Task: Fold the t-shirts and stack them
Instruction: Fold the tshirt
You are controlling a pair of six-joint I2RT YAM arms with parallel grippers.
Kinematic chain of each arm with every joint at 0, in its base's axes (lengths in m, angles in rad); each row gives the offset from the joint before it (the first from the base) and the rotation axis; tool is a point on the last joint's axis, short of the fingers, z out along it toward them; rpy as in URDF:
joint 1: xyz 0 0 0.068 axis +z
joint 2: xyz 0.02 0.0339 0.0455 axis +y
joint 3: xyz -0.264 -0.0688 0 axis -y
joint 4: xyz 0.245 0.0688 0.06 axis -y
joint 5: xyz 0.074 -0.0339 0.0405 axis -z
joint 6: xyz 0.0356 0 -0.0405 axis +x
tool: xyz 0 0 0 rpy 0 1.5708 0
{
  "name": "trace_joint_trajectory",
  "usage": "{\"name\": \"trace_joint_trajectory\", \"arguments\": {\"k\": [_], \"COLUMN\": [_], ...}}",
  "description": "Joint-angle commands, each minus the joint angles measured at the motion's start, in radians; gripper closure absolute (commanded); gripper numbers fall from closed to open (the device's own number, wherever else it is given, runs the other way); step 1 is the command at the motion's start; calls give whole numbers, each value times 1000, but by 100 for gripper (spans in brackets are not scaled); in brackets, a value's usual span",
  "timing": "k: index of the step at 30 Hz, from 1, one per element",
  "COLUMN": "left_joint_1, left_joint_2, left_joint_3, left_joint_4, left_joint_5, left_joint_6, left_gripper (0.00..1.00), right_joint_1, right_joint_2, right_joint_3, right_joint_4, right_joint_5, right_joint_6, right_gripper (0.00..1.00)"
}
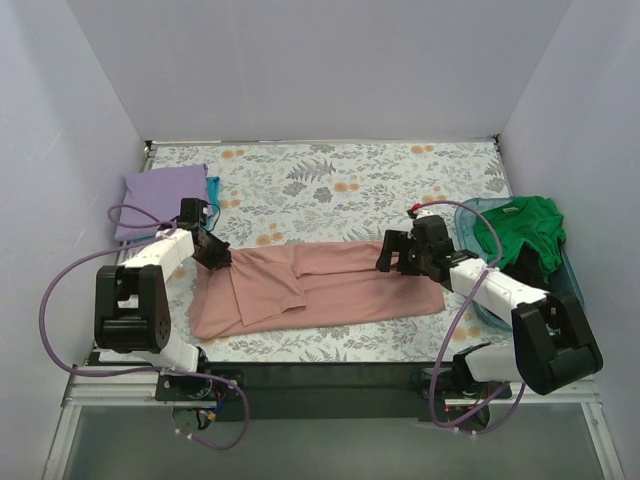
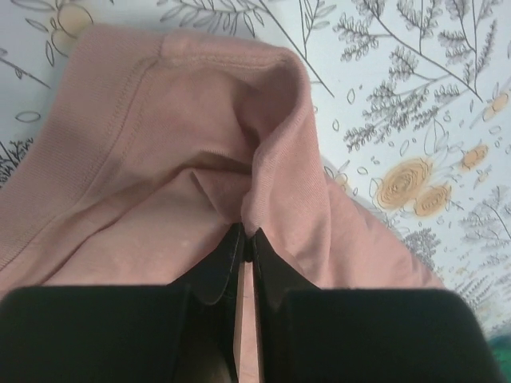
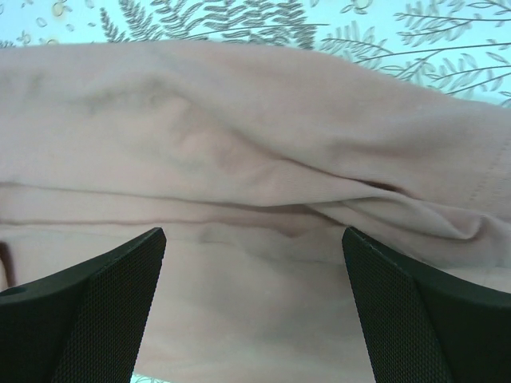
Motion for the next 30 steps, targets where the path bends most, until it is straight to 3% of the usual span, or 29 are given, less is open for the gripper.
{"name": "trace_joint_trajectory", "arguments": {"k": [1, 10, 13, 15, 16, 18, 19, 20, 23, 30], "left_joint_1": [7, 76, 99, 99, 99, 99, 99, 99, 99, 73], "left_joint_2": [40, 199, 219, 226, 224, 230, 227, 220, 177, 20], "left_joint_3": [87, 282, 313, 314, 316, 337, 343, 345, 348, 290], "left_joint_4": [-36, -167, -181, -169, -163, -187, -197, -194, -189, -183], "left_joint_5": [-90, -196, -168, -150, -148, -165, -165, -148, -122, -126], "left_joint_6": [-1, 35, 62, 73, 76, 75, 72, 76, 79, 39], "left_gripper": [100, 100, 98, 86, 69, 48, 31, 25, 19, 14], "right_joint_1": [-42, -59, -61, -61, -61, -61, -61, -62, -61, -61], "right_joint_2": [8, 3, -21, -38, -58, -82, -113, -132, -208, -273], "right_joint_3": [-7, -50, -61, -69, -67, -58, -52, -49, -29, 80], "right_joint_4": [14, 9, 0, -3, -6, -20, -38, -48, -109, -201], "right_joint_5": [7, 12, 18, 12, 7, -14, -31, -46, -108, -54], "right_joint_6": [-15, -21, -18, -18, -18, -27, -35, -43, -58, -84], "right_gripper": [2, 2, 2, 2, 2, 2, 1, 2, 2, 2]}}
